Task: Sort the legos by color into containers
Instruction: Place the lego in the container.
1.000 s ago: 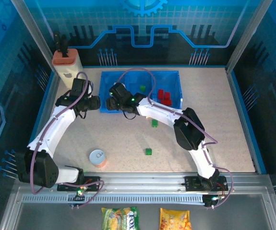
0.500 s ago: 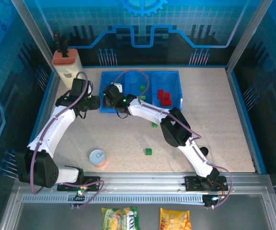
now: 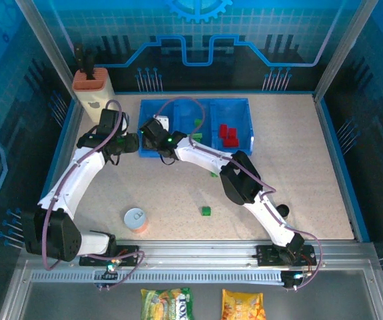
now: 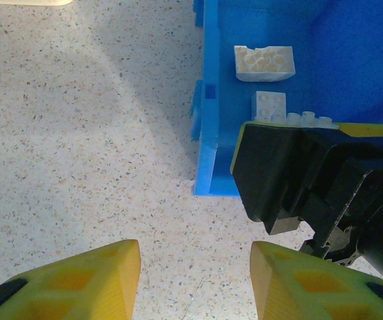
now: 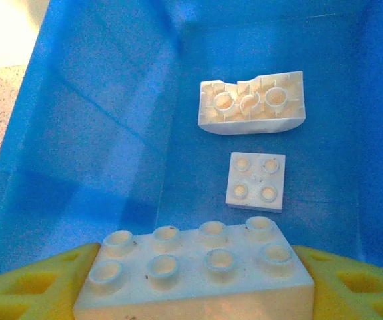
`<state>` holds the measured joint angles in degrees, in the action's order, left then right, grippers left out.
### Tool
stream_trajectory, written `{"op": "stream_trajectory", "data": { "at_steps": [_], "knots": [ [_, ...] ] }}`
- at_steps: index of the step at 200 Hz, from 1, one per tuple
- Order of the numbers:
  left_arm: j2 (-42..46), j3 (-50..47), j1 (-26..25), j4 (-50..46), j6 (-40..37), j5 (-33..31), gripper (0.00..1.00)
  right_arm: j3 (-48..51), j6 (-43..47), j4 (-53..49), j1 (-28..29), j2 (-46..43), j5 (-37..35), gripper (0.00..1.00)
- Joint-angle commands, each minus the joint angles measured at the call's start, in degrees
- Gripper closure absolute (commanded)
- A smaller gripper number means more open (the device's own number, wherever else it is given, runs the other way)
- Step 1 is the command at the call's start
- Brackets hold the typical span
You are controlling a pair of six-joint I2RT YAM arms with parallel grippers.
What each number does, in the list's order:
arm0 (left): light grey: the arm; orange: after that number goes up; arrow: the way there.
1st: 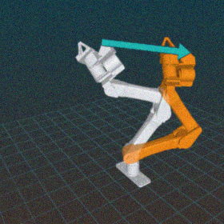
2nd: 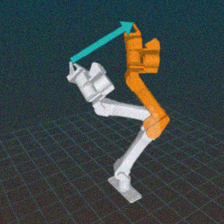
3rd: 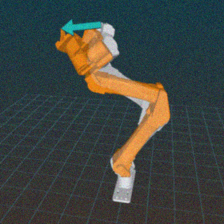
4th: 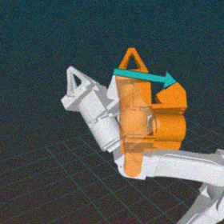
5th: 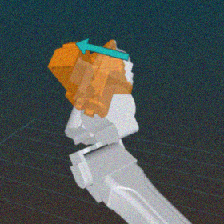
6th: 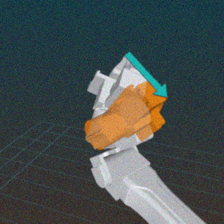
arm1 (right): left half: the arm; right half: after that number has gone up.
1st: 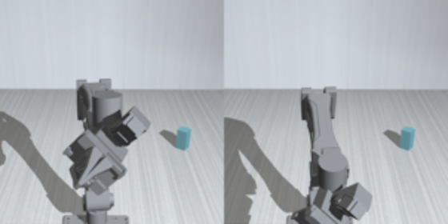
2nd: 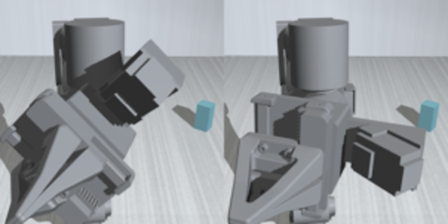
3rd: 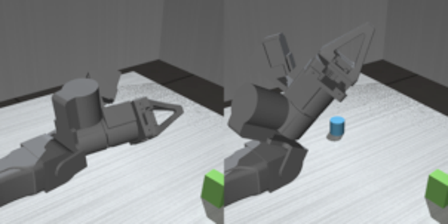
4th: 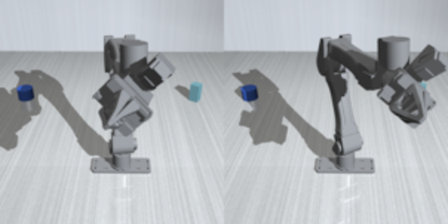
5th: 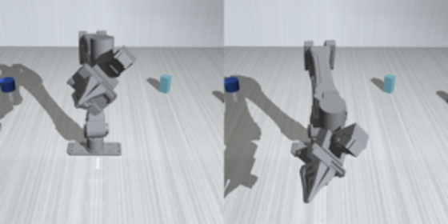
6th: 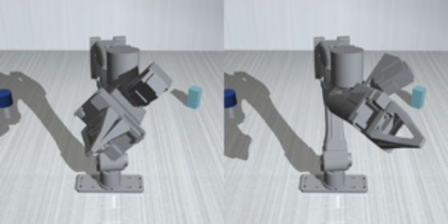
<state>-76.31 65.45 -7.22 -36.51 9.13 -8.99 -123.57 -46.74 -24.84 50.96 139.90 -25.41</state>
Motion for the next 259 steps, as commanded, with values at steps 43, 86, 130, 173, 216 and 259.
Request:
{"op": "stream_trajectory", "data": {
  "at_steps": [43,86,130,173,216,259],
  "knots": [
    [1.5,-0.7,0.8,0.9,1.3,1.1,0.52,-1.6,0.4,-2.1,1.0,-1.6,-3.1,0.27],
    [1.5,-0.7,0.9,0.8,1.3,1.2,0.52,-1.6,0.9,-2.2,1.2,-3.2,-3.2,0.25],
    [1.5,-0.6,0.9,0.8,1.2,1.3,0.52,-0.8,2.7,-3.4,1.6,-6.1,-3.5,0.25],
    [1.5,-0.6,1.0,0.7,1.2,1.5,0.52,0.7,5.1,-9.9,1.5,-10.0,-2.4,0.26],
    [1.4,-0.5,1.2,0.6,1.2,1.9,0.52,9.7,6.3,-12.2,0.9,-16.6,-1.8,0.27],
    [1.3,-0.4,1.3,0.5,1.2,2.1,0.52,18.5,6.1,-15.4,0.0,-22.1,-1.7,0.29]
  ]
}}
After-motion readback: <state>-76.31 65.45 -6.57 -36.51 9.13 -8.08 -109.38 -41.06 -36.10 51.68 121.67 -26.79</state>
